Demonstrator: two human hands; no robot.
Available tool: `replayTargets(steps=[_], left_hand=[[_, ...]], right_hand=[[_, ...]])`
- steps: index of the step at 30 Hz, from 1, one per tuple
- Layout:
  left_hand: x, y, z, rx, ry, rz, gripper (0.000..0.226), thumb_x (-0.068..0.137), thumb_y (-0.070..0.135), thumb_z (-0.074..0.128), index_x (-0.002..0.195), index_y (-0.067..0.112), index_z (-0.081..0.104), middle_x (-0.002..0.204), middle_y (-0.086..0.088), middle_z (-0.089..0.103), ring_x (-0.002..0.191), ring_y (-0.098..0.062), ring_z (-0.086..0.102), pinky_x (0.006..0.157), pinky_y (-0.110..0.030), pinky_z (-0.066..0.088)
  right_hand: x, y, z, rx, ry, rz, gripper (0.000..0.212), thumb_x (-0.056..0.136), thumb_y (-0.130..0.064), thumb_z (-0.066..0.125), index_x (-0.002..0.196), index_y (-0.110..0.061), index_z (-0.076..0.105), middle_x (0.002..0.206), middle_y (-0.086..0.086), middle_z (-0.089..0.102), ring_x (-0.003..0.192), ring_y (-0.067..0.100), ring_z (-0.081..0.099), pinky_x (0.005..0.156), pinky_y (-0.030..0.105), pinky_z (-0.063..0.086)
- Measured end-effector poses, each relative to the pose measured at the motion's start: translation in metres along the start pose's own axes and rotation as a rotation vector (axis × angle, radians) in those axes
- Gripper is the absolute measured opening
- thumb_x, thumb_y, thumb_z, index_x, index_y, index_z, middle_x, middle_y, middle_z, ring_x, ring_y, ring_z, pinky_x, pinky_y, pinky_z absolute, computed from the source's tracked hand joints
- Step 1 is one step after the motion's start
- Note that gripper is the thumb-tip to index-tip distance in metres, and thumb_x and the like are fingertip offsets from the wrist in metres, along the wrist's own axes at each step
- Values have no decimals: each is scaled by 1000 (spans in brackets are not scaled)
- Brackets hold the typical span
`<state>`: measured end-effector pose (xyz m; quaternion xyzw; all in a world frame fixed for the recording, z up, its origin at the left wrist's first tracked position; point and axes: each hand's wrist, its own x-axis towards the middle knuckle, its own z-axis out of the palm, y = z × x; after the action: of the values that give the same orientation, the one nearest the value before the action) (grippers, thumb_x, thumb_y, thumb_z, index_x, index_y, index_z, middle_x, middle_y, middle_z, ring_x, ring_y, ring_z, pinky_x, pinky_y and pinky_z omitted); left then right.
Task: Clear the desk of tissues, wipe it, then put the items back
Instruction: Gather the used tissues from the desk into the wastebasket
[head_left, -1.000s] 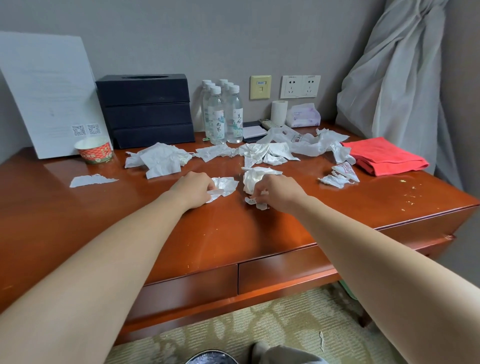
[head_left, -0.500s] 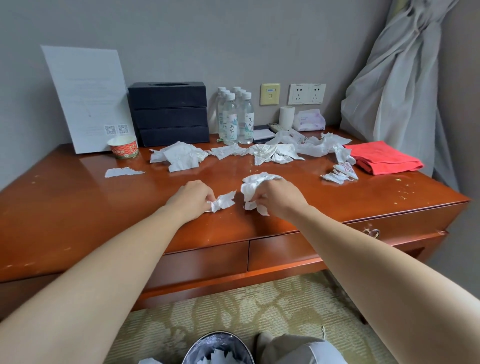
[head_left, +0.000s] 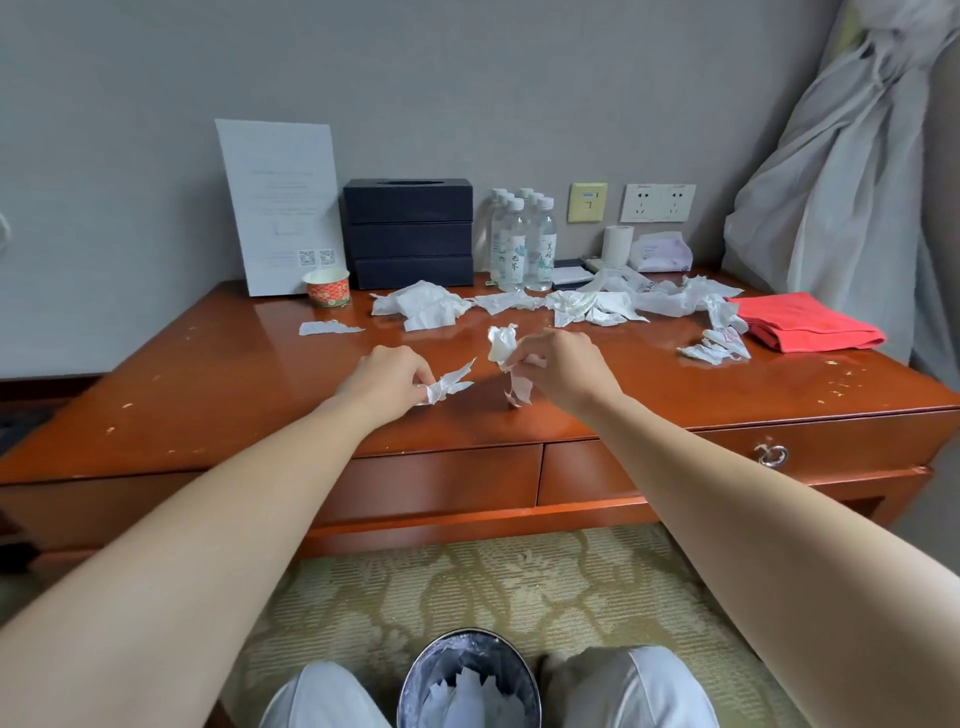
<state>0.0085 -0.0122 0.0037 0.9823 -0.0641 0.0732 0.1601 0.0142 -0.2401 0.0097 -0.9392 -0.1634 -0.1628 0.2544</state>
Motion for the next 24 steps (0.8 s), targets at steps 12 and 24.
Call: replayTargets(steps=[12, 24], left_hand=[[-103, -9, 14, -48, 1, -30, 18, 91, 29, 67, 107, 24, 74, 111, -5, 67, 102, -28, 61, 86, -42, 53], [-168, -29, 94, -62, -63, -96, 18, 90, 19, 63, 102, 27, 73, 104, -4, 70, 94, -27, 61, 78, -35, 48]], right_hand=[[-85, -31, 19, 89, -25, -94, 14, 88, -18, 66, 94, -21, 78, 104, -7, 72, 92, 11, 64, 80, 30, 52], [-165, -16, 84, 127, -185, -15, 14, 88, -20, 66, 92, -25, 78, 104, -6, 69, 92, 15, 60, 81, 34, 50]])
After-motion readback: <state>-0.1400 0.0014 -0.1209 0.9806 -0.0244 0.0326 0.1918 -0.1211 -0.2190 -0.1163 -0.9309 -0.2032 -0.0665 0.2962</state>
